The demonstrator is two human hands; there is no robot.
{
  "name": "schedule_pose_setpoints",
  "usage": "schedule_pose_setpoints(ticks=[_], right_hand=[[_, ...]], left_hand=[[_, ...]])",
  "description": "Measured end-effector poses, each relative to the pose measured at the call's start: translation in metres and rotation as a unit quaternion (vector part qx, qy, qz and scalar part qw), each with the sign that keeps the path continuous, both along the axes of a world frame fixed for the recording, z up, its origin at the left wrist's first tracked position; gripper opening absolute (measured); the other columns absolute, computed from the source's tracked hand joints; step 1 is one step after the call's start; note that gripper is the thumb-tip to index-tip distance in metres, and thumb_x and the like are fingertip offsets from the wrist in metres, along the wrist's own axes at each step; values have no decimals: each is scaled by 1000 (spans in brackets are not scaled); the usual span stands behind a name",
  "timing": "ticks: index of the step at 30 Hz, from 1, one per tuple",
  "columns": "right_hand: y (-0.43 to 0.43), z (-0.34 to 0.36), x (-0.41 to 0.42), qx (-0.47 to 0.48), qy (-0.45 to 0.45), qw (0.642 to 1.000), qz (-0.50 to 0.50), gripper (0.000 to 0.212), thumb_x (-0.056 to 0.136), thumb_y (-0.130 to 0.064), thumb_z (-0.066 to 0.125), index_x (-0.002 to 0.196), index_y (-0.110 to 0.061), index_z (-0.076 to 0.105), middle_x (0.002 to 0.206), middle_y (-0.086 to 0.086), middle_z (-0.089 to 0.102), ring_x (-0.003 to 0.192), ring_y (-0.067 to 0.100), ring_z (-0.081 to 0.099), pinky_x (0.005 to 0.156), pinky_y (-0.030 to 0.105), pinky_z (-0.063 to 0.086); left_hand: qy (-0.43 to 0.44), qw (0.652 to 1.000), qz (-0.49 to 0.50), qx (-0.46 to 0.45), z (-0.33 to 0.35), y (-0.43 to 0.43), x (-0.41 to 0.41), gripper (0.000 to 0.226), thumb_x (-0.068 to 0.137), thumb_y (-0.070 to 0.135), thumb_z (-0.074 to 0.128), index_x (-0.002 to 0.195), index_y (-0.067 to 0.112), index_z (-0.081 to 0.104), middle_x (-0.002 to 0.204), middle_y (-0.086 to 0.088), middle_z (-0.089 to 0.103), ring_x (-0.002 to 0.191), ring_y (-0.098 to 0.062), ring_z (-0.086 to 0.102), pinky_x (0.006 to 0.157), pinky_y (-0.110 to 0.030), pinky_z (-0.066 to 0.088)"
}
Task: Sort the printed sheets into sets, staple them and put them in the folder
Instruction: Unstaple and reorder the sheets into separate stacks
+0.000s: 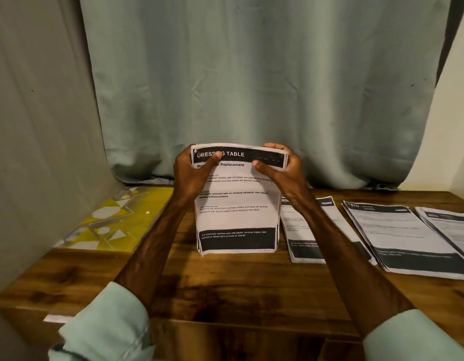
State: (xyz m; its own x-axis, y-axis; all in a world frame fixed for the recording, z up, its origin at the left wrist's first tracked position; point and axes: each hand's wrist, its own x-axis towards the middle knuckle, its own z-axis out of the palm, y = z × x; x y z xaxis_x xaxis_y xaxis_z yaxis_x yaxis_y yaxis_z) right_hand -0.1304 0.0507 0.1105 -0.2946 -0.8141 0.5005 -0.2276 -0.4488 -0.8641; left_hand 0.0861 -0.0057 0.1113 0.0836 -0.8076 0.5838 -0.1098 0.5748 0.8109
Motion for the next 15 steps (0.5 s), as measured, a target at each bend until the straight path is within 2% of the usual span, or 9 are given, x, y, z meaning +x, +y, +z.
schedule_pose_setpoints(ticks=[4,6,8,10,12,13,15], right_hand=[[14,-34,-12,121,11,991,60,37,81,-15,82,107,-31,60,101,-11,70,83,3,71,62,18,57],[19,-60,-17,170,32,982,70,32,81,-20,82,108,-26,65,108,-3,74,89,10,74,66,21,58],[24,-78,-18,189,21,980,55,36,78,-30,85,108,-26,67,110,-2,75,91,14,74,72,25,60],[28,-87,-18,181,-42,982,27,39,73,-33,87,105,-25,66,106,0,75,91,17,74,78,32,61],[31,-92,-15,156,-147,977,23,38,72,-25,88,103,-22,66,102,3,76,88,20,75,81,37,62],[32,-94,-13,142,-198,969,32,36,74,-19,87,103,-21,66,101,4,77,88,21,76,82,39,62],[32,-96,-7,118,-261,956,58,36,78,-10,83,109,-18,65,103,5,78,94,23,76,84,43,61]], left_hand=[[50,998,5,31,-2,-7,7,33,84,31,83,105,10,69,96,-3,77,81,-13,75,70,-28,62],[99,994,-2,47,-2,-10,13,37,84,29,84,108,6,69,99,-7,77,84,-18,77,73,-34,63],[172,982,-10,77,-3,-14,18,37,86,20,82,112,-3,68,99,-11,76,80,-15,77,69,-31,61],[241,963,-20,118,-6,-17,24,38,87,14,81,114,-8,67,101,-15,76,80,-18,77,70,-36,63],[302,939,-34,161,-15,-23,32,44,85,15,83,118,-7,65,107,-19,75,91,-31,76,80,-52,62],[328,926,-36,183,-20,-24,36,47,84,14,83,120,-7,62,110,-20,75,94,-34,76,80,-55,62],[366,905,-32,213,-30,-25,42,55,83,15,85,125,-5,57,113,-20,74,90,-32,77,73,-52,63]])
